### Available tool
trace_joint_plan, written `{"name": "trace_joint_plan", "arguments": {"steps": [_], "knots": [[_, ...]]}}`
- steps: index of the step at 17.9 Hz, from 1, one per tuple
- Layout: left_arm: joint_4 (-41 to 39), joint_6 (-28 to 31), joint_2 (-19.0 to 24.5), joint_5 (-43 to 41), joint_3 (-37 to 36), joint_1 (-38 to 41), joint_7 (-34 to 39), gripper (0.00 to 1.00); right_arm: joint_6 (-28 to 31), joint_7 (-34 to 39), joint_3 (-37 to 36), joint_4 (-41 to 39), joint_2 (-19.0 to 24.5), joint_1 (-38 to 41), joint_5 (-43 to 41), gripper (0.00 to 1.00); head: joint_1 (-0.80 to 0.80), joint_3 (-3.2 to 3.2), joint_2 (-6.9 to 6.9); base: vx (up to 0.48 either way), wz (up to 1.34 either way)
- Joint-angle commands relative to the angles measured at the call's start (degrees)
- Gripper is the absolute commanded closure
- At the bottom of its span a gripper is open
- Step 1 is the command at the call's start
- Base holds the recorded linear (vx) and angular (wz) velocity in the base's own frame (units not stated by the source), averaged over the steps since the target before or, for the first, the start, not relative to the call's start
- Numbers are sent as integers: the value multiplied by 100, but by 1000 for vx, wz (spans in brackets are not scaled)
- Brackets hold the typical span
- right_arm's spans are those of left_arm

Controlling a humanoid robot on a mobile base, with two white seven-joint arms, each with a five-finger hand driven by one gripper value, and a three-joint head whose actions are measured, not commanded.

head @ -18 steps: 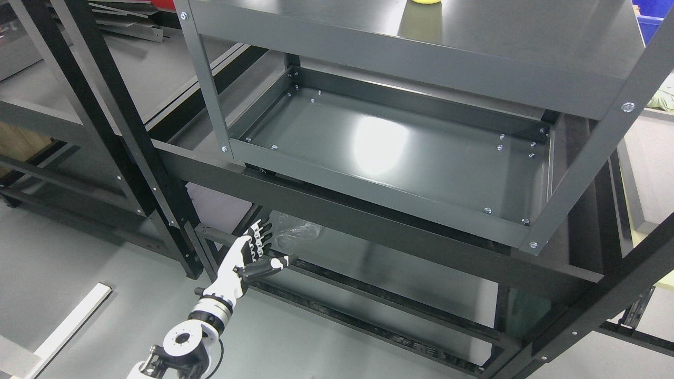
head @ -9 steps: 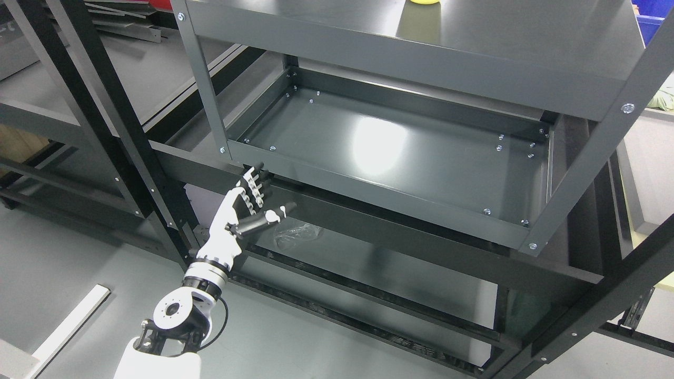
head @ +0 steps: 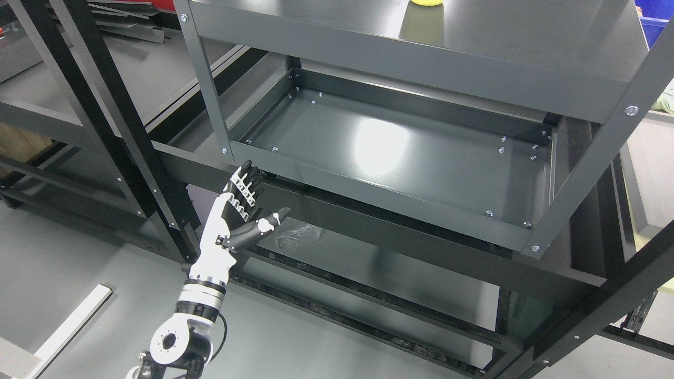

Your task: Place yellow IKEA cup on middle right shelf

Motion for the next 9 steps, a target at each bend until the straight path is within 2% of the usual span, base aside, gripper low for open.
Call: {"name": "trace_joint_plan", "arguments": {"steps": [1,9], "knots": [[-327,84,-121,-79,38,149,15,2,4,2,97,0,-100,79,-141,1,0,0,0,0,0],[-301,173,-121,-79,302,158,7,2,4,2,97,0,-100,79,-141,1,0,0,0,0,0]]}}
